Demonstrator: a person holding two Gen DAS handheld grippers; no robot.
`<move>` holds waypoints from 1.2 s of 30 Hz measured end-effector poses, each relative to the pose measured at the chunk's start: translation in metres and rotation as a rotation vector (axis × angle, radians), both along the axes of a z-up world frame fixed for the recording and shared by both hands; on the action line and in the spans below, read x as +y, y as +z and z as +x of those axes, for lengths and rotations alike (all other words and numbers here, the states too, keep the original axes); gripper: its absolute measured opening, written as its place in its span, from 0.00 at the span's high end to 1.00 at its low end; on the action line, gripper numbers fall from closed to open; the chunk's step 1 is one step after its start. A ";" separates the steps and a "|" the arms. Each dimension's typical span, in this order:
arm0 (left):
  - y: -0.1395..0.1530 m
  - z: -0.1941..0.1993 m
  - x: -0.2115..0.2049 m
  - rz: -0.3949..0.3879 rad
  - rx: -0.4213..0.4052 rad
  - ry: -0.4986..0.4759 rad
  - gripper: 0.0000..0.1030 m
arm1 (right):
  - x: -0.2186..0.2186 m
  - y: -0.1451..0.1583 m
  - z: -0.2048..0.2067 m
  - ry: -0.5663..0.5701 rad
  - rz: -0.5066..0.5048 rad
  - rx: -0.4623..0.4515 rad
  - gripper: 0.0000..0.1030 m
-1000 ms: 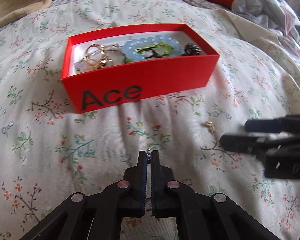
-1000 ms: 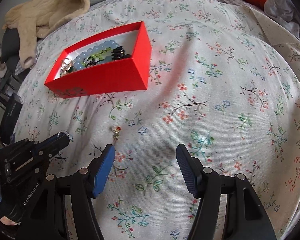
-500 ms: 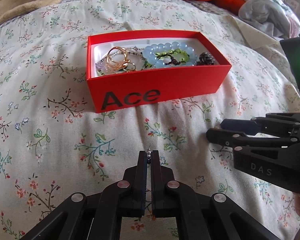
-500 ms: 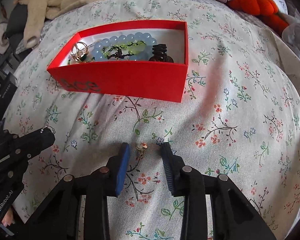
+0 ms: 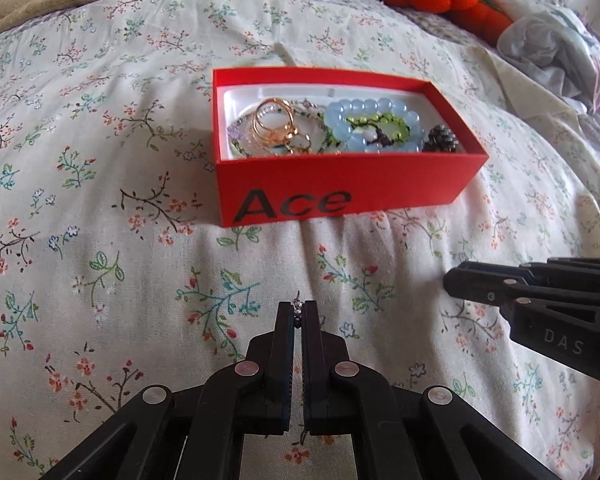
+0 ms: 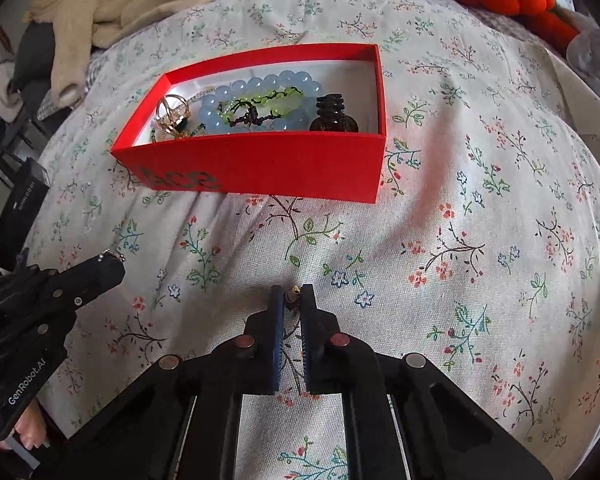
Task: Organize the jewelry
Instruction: 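Lower both earrings into the red box and open both tools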
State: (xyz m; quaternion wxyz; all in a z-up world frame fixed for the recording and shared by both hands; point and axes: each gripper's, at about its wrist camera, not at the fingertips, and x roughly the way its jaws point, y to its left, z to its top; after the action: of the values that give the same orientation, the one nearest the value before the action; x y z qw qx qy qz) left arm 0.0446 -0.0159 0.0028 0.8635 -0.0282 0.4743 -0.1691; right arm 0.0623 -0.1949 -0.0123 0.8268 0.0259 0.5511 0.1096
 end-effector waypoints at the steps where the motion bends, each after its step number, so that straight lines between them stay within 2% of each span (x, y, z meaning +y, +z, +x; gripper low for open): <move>1: 0.002 0.001 0.001 -0.005 -0.005 0.003 1.00 | -0.001 0.003 0.000 -0.005 0.014 -0.002 0.92; 13: 0.032 0.021 0.003 -0.097 -0.076 0.017 1.00 | -0.013 0.044 0.011 -0.061 0.090 -0.084 0.92; 19: 0.032 0.039 -0.011 -0.125 -0.114 0.000 1.00 | -0.016 0.063 0.023 -0.088 0.112 -0.138 0.92; 25: 0.027 0.052 -0.023 -0.128 -0.149 -0.019 1.00 | -0.015 0.064 0.037 -0.090 0.105 -0.161 0.92; 32: 0.021 0.064 -0.033 -0.151 -0.160 -0.023 1.00 | -0.015 0.054 0.046 -0.087 0.090 -0.146 0.92; 34: 0.021 0.065 -0.034 -0.144 -0.158 -0.022 0.97 | -0.015 0.054 0.048 -0.087 0.090 -0.147 0.92; 36: 0.023 0.063 -0.034 -0.135 -0.161 -0.016 0.78 | -0.015 0.054 0.048 -0.087 0.091 -0.148 0.92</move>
State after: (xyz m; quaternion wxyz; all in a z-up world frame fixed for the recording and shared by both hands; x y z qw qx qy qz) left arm 0.1076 -0.0499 0.0258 0.8937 -0.0687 0.3910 -0.2093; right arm 0.1106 -0.2101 0.0415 0.8672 0.0793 0.4813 0.1001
